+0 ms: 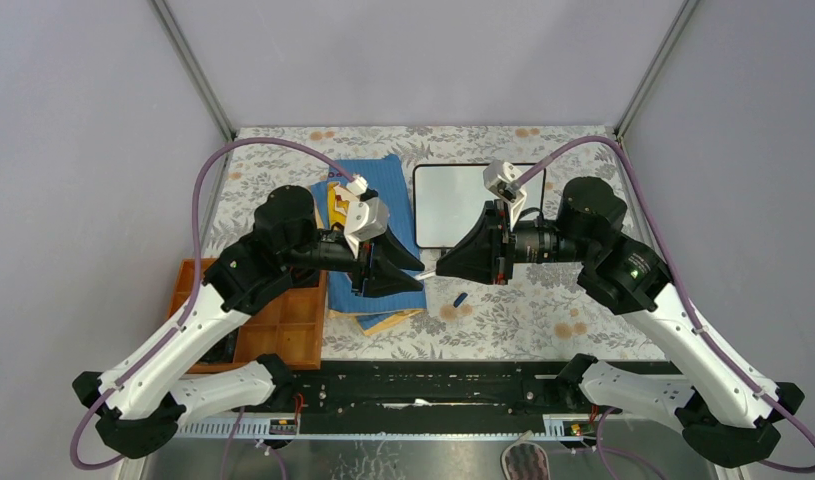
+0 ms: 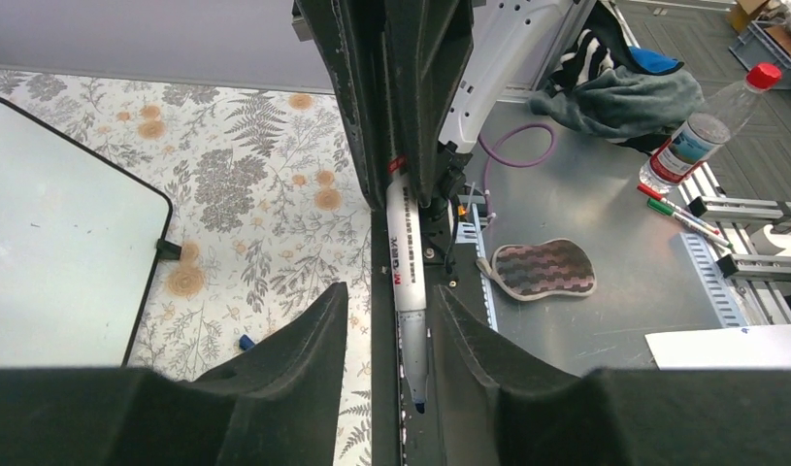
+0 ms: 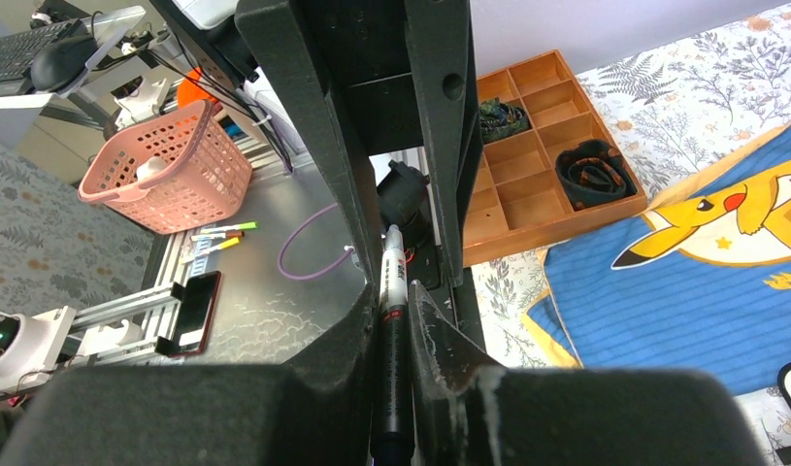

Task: Write a sentence on the whiteboard
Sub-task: Adjust the whiteboard marker, then write a sentence on the whiteboard.

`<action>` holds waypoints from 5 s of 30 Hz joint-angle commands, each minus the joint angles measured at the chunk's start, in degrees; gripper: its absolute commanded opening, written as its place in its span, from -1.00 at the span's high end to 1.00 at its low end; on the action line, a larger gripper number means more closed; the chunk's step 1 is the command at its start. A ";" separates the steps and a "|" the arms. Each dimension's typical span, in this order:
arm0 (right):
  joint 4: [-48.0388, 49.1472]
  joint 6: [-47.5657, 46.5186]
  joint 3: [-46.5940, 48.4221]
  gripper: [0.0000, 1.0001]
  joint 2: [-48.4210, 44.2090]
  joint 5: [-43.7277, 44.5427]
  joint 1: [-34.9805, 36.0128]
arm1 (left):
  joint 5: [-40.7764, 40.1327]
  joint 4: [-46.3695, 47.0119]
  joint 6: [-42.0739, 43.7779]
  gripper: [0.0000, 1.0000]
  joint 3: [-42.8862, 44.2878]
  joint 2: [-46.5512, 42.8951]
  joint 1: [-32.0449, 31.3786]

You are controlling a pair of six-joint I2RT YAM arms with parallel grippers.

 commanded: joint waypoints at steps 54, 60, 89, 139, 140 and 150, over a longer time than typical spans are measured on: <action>0.15 2.53 3.34 0.43 1.91 -10.63 0.24 | -5.76 0.87 1.43 1.00 -0.72 -3.10 -0.38; -0.15 2.19 3.35 0.56 1.85 -10.40 0.24 | -5.30 0.66 1.45 1.00 -0.69 -2.83 -0.38; 0.15 -1.45 -5.44 1.00 -7.23 47.32 0.25 | -33.52 15.19 -3.82 -0.97 -11.96 -14.06 -0.33; 15.22 0.99 -24.19 1.00 -4.91 80.61 0.24 | -43.78 43.87 -33.28 -0.97 -20.26 23.89 22.10; 15.05 0.97 -23.53 1.00 -4.13 80.32 0.24 | -42.64 44.12 -33.17 -0.97 -19.93 24.42 22.70; 22.71 0.67 -23.72 1.00 -1.03 69.25 0.24 | -12.71 48.25 -29.39 -0.93 -12.21 37.34 29.68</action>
